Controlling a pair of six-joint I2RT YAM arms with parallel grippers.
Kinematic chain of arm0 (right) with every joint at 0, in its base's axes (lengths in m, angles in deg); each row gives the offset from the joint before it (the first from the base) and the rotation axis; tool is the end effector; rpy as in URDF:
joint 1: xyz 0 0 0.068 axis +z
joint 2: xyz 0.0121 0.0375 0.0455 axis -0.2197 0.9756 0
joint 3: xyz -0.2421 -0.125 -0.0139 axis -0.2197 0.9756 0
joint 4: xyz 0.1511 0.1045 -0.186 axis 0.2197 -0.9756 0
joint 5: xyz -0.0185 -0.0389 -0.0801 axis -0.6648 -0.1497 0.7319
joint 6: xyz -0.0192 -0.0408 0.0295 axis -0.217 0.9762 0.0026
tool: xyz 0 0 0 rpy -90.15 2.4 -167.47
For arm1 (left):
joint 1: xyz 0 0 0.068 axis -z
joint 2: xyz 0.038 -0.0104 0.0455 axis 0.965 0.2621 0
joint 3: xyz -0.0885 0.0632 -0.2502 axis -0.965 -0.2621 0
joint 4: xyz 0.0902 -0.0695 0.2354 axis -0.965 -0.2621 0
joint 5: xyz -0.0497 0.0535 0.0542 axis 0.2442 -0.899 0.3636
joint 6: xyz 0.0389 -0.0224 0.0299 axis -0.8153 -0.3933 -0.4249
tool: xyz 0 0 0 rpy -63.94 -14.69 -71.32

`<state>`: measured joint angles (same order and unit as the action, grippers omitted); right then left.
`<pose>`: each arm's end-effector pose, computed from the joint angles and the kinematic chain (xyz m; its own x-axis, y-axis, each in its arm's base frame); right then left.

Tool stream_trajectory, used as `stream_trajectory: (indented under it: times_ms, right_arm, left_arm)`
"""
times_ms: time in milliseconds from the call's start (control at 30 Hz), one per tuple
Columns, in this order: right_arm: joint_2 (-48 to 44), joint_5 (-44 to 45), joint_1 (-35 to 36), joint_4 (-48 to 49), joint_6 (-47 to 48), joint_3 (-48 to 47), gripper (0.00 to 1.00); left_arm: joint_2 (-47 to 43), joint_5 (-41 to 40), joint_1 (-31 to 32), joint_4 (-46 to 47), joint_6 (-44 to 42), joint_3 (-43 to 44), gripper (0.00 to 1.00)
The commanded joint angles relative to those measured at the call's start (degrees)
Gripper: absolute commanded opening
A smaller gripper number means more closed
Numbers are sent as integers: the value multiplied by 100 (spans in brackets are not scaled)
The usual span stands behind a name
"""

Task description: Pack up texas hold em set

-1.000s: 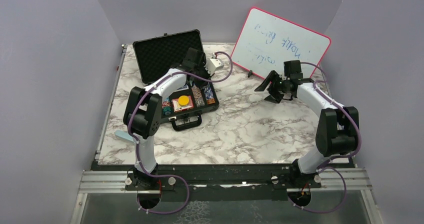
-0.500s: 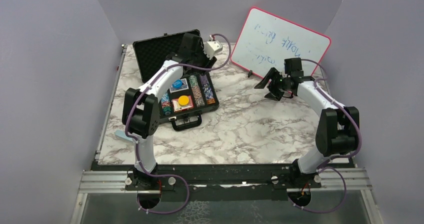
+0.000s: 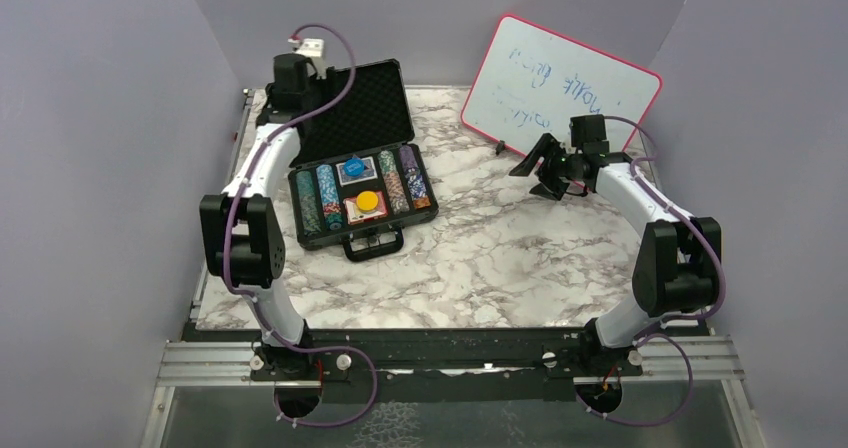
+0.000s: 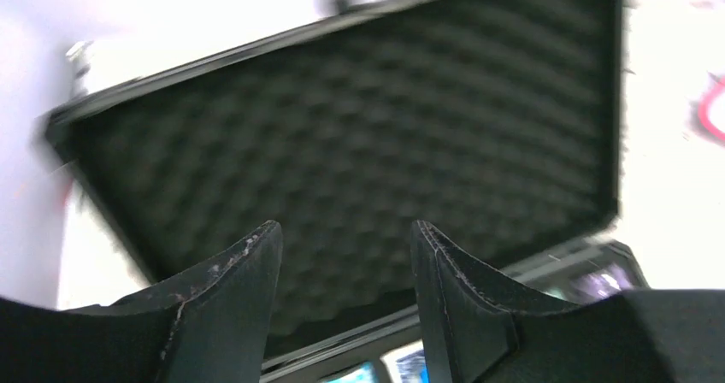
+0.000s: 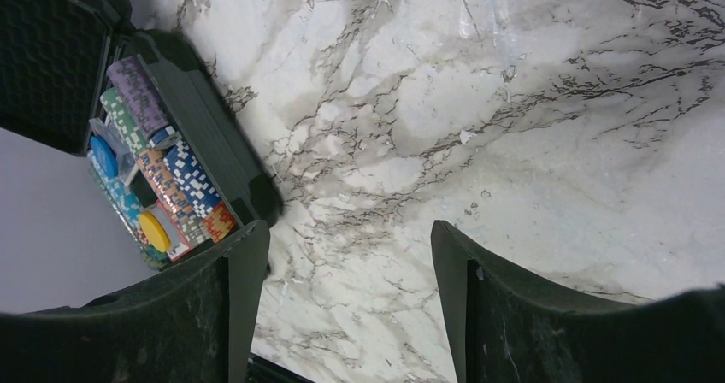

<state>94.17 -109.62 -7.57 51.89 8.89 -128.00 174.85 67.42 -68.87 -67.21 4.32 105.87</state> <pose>0.3352 0.0422 0.2339 -0.7827 0.5439 -0.3026 0.2813 0.7428 0.6076 0.4304 -0.0476 0.3240 -0.4083 0.0965 -0.9077 0.1971 0.9803 0.0156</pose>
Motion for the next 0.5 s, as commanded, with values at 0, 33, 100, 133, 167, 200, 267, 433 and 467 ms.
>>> stream_trajectory:
  times_ms: [0, 33, 100, 133, 167, 200, 267, 433, 467]
  right_arm:
    - [-16, -135, -29, -81, 74, -43, 72]
    - [-11, -132, -29, -82, 77, -52, 72]
    - [7, -127, -29, -106, 83, -71, 72]
    - [5, -118, -29, -127, 85, -80, 71]
    - [6, -117, -29, -128, 88, -88, 71]
    - [-4, -117, -25, -126, 89, -83, 71]
    - [-2, -117, -29, -111, 75, -70, 71]
    - [40, -126, -29, -111, 76, -106, 71]
    - [57, -129, -29, -118, 83, -129, 71]
  left_arm:
    - [-308, -1082, -616, 210, 1305, -289, 60]
    - [-283, -1044, -752, 226, 1451, -326, 60]
    - [-194, -1002, -979, 220, 1640, -326, 59]
    - [-119, -920, -1056, 195, 1652, -229, 57]
    - [-24, -896, -1099, 150, 1639, -129, 55]
    - [81, -900, -1131, 97, 1606, -11, 53]
    - [314, -1035, -1158, -85, 1538, 264, 51]
    - [632, -1314, -1308, -142, 1547, 496, 49]
    - [676, -1301, -1344, -91, 1571, 510, 50]
